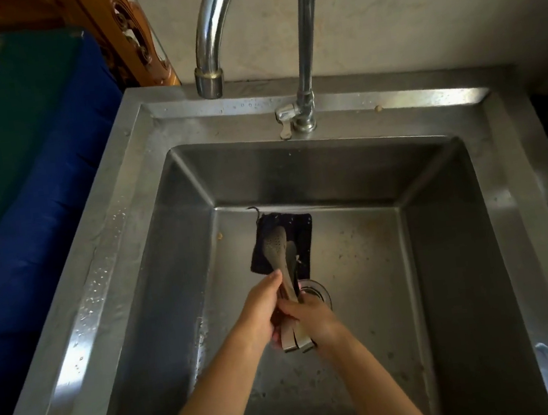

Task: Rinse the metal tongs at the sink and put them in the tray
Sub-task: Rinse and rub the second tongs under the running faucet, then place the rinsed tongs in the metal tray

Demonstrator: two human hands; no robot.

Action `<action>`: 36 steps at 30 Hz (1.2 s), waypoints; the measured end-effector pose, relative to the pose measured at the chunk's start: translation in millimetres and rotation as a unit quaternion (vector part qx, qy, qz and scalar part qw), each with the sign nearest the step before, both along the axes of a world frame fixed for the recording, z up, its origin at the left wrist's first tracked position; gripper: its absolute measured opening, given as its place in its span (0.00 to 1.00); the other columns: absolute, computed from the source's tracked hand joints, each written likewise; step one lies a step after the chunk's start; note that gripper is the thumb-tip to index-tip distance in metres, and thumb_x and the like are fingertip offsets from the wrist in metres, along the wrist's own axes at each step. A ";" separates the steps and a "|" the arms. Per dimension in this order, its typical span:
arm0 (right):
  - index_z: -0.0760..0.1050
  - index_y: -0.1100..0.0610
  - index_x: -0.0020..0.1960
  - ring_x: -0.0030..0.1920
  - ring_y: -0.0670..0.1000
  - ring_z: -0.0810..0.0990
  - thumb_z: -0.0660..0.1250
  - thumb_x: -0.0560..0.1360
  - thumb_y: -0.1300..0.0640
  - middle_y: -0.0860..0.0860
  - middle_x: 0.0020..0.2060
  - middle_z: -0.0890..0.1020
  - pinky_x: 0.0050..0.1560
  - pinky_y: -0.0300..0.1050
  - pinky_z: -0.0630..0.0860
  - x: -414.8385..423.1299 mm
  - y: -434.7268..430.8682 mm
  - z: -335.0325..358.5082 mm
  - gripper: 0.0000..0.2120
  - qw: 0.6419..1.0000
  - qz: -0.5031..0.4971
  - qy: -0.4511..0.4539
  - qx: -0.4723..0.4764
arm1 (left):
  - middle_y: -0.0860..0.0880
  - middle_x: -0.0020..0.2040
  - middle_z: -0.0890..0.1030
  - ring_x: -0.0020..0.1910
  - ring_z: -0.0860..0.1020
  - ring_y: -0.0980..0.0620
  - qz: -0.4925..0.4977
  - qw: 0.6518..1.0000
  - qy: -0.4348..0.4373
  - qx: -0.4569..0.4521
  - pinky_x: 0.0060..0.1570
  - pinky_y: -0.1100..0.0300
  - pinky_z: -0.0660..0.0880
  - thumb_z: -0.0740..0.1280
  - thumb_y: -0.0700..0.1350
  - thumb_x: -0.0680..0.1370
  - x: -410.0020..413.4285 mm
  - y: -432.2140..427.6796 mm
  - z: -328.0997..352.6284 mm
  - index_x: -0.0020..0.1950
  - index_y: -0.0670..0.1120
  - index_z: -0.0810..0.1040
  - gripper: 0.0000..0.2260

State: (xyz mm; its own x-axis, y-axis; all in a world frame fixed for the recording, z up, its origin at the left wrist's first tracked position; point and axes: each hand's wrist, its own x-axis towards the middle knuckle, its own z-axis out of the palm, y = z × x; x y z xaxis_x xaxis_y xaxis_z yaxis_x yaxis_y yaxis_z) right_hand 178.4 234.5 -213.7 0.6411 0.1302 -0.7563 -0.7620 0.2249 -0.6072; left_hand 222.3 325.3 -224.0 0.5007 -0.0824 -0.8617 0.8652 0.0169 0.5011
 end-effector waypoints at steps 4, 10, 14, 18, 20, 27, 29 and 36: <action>0.78 0.60 0.52 0.47 0.53 0.82 0.62 0.76 0.55 0.58 0.47 0.83 0.53 0.47 0.78 -10.8 9.5 3.2 0.10 0.994 0.040 -0.008 -0.106 | 0.42 0.44 0.84 0.46 0.81 0.46 0.078 0.996 0.000 -0.042 0.42 0.55 0.76 0.59 0.50 0.80 -20.0 6.5 2.2 0.52 0.44 0.80 0.13; 0.75 0.61 0.53 0.28 0.44 0.79 0.60 0.76 0.52 0.51 0.35 0.81 0.22 0.31 0.70 -12.5 12.0 23.2 0.13 0.969 0.083 -0.001 -0.232 | 0.46 0.30 0.80 0.24 0.77 0.50 0.053 0.998 0.020 -0.013 0.21 0.62 0.70 0.57 0.48 0.80 -25.8 11.2 14.2 0.42 0.41 0.78 0.15; 0.75 0.63 0.51 0.35 0.54 0.79 0.61 0.74 0.54 0.56 0.39 0.81 0.39 0.48 0.81 -7.9 5.0 43.0 0.14 0.955 0.082 0.017 -0.286 | 0.45 0.32 0.78 0.31 0.79 0.49 0.042 0.997 -0.004 0.067 0.35 0.54 0.79 0.60 0.41 0.79 -18.5 13.7 21.4 0.40 0.42 0.75 0.09; 0.69 0.61 0.59 0.48 0.59 0.80 0.59 0.75 0.52 0.57 0.49 0.79 0.50 0.53 0.79 -14.9 2.3 66.3 0.16 0.918 0.122 0.012 -0.378 | 0.43 0.33 0.74 0.23 0.73 0.49 -0.007 0.993 -0.040 0.112 0.25 0.56 0.76 0.64 0.38 0.77 -15.3 27.6 42.6 0.46 0.43 0.69 0.04; 0.69 0.60 0.59 0.49 0.59 0.80 0.59 0.76 0.51 0.56 0.50 0.79 0.44 0.47 0.76 -19.8 6.4 79.0 0.16 0.891 0.140 0.002 -0.431 | 0.41 0.37 0.74 0.26 0.72 0.49 -0.020 0.990 -0.048 0.129 0.22 0.59 0.73 0.68 0.37 0.74 -15.2 37.1 56.8 0.53 0.45 0.64 0.14; 0.67 0.59 0.63 0.51 0.58 0.79 0.59 0.77 0.53 0.57 0.53 0.80 0.40 0.46 0.73 -29.1 29.6 125.6 0.16 0.838 0.145 -0.029 -0.525 | 0.42 0.30 0.73 0.19 0.73 0.50 -0.082 0.983 -0.077 0.145 0.15 0.67 0.68 0.65 0.36 0.76 -9.6 72.4 111.7 0.44 0.37 0.71 0.04; 0.68 0.59 0.62 0.51 0.59 0.79 0.60 0.77 0.53 0.58 0.52 0.80 0.42 0.47 0.74 -28.9 37.8 139.6 0.16 0.836 0.124 -0.044 -0.533 | 0.41 0.30 0.73 0.18 0.71 0.52 -0.103 0.979 -0.094 0.149 0.14 0.67 0.66 0.62 0.36 0.77 -6.9 83.9 128.3 0.49 0.37 0.71 0.03; 0.69 0.60 0.59 0.49 0.60 0.79 0.63 0.76 0.51 0.59 0.50 0.79 0.41 0.45 0.70 -11.7 67.5 175.1 0.16 0.836 0.124 -0.108 -0.524 | 0.46 0.33 0.70 0.23 0.65 0.54 -0.115 0.973 -0.140 0.146 0.16 0.69 0.61 0.56 0.38 0.79 4.9 134.2 177.2 0.49 0.40 0.70 0.05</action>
State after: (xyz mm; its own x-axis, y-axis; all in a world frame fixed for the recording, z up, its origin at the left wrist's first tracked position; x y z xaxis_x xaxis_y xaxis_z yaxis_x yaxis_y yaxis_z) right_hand 166.7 302.1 -38.6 0.8293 -0.3818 -0.4081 -0.5530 -0.6656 -0.5011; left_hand 227.1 459.6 -46.9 0.7162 0.0083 -0.6978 0.6585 -0.3392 0.6718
